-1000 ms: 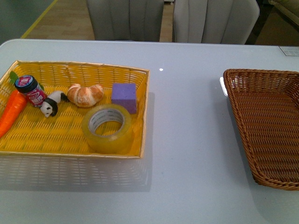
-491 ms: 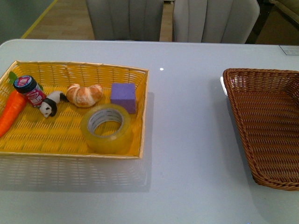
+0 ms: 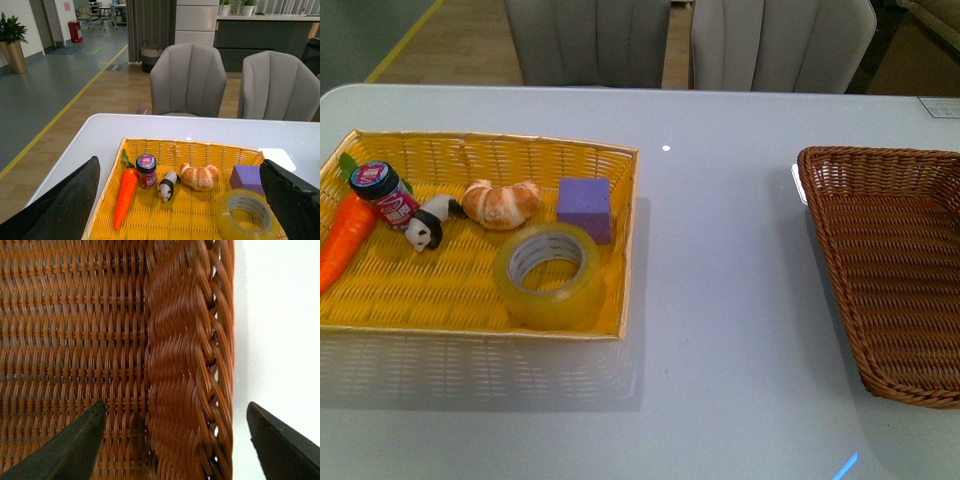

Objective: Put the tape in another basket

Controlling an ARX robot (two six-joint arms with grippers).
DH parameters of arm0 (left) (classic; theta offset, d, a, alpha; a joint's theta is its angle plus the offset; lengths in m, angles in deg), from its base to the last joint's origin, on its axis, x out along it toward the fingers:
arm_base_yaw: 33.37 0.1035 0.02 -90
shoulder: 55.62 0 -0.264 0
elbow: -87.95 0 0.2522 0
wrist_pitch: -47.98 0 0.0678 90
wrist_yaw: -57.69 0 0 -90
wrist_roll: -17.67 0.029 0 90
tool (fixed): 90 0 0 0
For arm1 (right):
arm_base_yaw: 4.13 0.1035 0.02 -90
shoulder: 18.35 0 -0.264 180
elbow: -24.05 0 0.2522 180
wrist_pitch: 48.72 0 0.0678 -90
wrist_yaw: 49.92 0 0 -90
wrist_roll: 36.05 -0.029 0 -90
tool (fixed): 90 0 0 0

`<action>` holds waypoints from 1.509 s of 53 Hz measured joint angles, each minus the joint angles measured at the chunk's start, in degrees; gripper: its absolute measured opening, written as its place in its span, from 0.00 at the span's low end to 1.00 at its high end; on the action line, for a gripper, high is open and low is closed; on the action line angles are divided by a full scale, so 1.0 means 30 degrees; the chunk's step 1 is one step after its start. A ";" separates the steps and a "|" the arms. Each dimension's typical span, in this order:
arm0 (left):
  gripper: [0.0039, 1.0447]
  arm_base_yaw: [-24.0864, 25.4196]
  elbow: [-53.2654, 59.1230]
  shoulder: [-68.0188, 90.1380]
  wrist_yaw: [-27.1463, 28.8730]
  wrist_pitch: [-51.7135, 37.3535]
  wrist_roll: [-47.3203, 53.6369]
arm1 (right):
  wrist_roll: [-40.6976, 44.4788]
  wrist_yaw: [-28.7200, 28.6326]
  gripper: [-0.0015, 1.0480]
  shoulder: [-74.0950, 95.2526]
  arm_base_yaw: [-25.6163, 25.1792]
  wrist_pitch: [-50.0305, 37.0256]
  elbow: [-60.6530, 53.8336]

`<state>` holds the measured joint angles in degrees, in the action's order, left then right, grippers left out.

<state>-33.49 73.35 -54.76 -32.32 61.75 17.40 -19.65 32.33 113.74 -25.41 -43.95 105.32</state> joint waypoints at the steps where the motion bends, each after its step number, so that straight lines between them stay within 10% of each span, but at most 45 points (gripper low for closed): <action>1: 0.92 0.0000 0.0000 0.0000 0.0000 0.0000 0.0000 | 0.0000 0.0015 0.62 0.0022 0.0022 0.0000 0.0000; 21: 0.92 0.0000 0.0000 0.0000 0.0000 0.0000 0.0000 | -0.2259 -0.0809 0.06 -0.0670 0.2412 -0.1042 -0.1974; 55: 0.92 0.0000 0.0000 0.0000 0.0000 0.0000 0.0007 | -0.7927 0.0066 0.04 -0.0947 0.7599 -0.1865 -0.2878; 80: 0.92 0.0000 0.0000 0.0000 0.0000 0.0000 0.0000 | -0.7322 0.1297 0.79 -0.4386 0.6943 -0.4437 -0.5362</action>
<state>-33.49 73.35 -54.76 -32.32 61.75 17.40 -41.61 36.22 100.58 -4.58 -57.26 89.23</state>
